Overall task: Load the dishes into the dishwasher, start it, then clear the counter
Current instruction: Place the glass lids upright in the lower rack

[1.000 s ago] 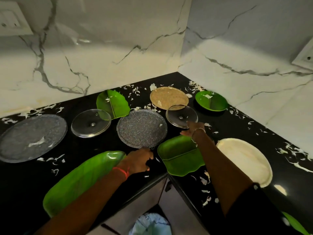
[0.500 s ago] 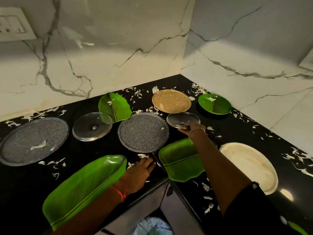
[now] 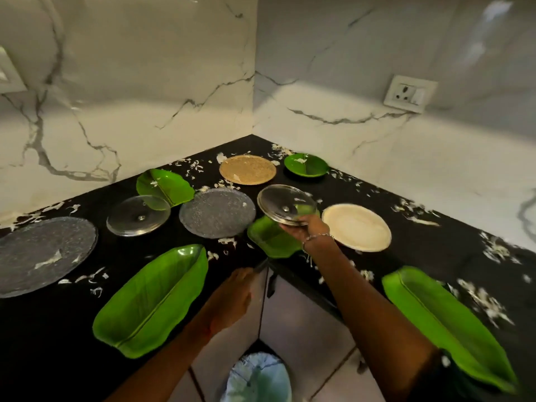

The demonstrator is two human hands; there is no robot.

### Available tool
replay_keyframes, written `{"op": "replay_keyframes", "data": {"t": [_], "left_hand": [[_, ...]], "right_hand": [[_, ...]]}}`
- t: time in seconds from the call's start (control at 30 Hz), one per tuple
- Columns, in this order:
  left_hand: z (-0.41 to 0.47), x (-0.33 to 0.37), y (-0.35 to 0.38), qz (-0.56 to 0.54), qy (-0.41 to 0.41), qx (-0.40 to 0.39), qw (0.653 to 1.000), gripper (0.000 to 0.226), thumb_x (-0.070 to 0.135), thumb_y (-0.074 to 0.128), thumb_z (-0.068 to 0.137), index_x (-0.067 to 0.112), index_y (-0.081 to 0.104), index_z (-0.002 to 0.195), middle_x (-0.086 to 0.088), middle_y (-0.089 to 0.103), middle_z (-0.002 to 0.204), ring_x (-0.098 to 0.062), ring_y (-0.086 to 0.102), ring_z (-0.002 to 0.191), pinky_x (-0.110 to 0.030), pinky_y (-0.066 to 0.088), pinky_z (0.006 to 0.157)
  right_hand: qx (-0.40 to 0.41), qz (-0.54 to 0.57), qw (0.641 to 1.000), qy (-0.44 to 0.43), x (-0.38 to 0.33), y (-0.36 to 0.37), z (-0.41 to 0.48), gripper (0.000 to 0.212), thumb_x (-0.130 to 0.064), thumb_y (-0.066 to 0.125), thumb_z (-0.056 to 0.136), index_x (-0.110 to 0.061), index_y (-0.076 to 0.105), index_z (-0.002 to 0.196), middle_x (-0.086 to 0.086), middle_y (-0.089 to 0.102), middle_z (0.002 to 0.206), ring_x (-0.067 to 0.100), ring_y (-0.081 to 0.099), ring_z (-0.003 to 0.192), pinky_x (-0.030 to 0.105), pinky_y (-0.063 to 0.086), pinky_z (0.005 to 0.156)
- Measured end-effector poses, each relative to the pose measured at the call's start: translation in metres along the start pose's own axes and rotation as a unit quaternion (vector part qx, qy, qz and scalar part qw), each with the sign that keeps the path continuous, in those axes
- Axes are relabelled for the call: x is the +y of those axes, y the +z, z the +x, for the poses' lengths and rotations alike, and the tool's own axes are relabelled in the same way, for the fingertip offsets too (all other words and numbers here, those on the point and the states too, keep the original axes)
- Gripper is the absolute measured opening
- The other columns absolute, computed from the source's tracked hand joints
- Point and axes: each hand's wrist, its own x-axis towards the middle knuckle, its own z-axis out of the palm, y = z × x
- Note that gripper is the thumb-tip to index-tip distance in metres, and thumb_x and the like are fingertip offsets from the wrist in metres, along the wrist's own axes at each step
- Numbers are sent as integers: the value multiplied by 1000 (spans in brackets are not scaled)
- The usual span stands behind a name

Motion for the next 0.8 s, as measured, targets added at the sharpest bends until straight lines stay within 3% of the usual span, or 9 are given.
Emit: {"op": "replay_keyframes", "data": {"t": [0.1, 0.17, 0.2, 0.27, 0.37, 0.53, 0.6, 0.67, 0.8], "left_hand": [[-44, 25, 13, -58, 44, -25, 997, 46, 18, 42, 96, 9, 34, 140, -5, 32, 147, -16, 31, 136, -15, 21, 104], [-74, 41, 26, -127, 46, -71, 988, 53, 33, 44, 92, 8, 37, 138, -8, 36, 145, -18, 34, 134, -15, 20, 103], [-87, 49, 32, -169, 42, -88, 981, 58, 40, 42, 88, 6, 41, 135, -10, 41, 142, -21, 38, 132, -17, 24, 103], [-114, 66, 49, -234, 14, -101, 967, 57, 36, 43, 84, 3, 47, 130, -12, 49, 134, -24, 46, 125, -17, 30, 99], [-144, 91, 71, -288, -20, -85, 954, 34, 9, 52, 92, -3, 52, 124, -17, 56, 126, -27, 52, 118, -15, 32, 91], [-200, 155, 116, -329, 26, -155, 931, 25, 15, 59, 86, 5, 57, 108, -8, 60, 98, -19, 55, 94, -21, 40, 74], [-222, 187, 137, -341, 33, -214, 915, 19, 2, 58, 86, 14, 57, 101, 2, 59, 92, -17, 54, 91, -12, 41, 70], [-240, 214, 162, -338, 42, -273, 900, 31, -6, 55, 85, 22, 51, 98, 6, 56, 94, -18, 52, 94, -14, 41, 79], [-274, 254, 205, -293, 70, -374, 877, 58, 3, 58, 87, 9, 33, 139, 0, 44, 133, -19, 45, 123, -29, 34, 105]], "right_hand": [[18, -24, 999, -16, 17, -42, -63, 23, 15, 31, 87, 9, 50, 100, 25, 64, 92, 46, 55, 101, 53, 48, 82], [58, -65, 996, -32, 32, -75, -101, 24, 16, 35, 85, 0, 53, 87, 13, 64, 53, 34, 62, 63, 54, 50, 74], [86, -71, 993, -46, 42, -94, -119, 26, 16, 37, 83, -4, 53, 80, 10, 61, 48, 29, 59, 54, 56, 49, 67], [147, -73, 984, -63, 63, -136, -161, 29, 15, 37, 83, -9, 49, 70, 12, 56, 55, 25, 57, 52, 57, 50, 55], [233, -111, 963, -77, 92, -199, -221, 28, 14, 42, 83, -9, 48, 69, 12, 50, 63, 23, 54, 54, 42, 52, 50], [330, -158, 929, -57, 138, -298, -326, 29, 16, 46, 80, -5, 54, 98, 13, 53, 65, 20, 55, 37, 33, 48, 32], [370, -184, 909, -53, 160, -336, -362, 27, 12, 47, 82, -1, 56, 104, 10, 56, 59, 15, 53, 30, 23, 43, 31], [399, -183, 897, -50, 182, -370, -393, 20, 5, 48, 85, 0, 59, 101, 5, 60, 53, 15, 56, 35, 23, 46, 34], [433, -122, 892, -42, 216, -425, -447, 20, 10, 48, 84, -4, 60, 91, 15, 59, 66, 23, 56, 48, 29, 51, 44]]}}
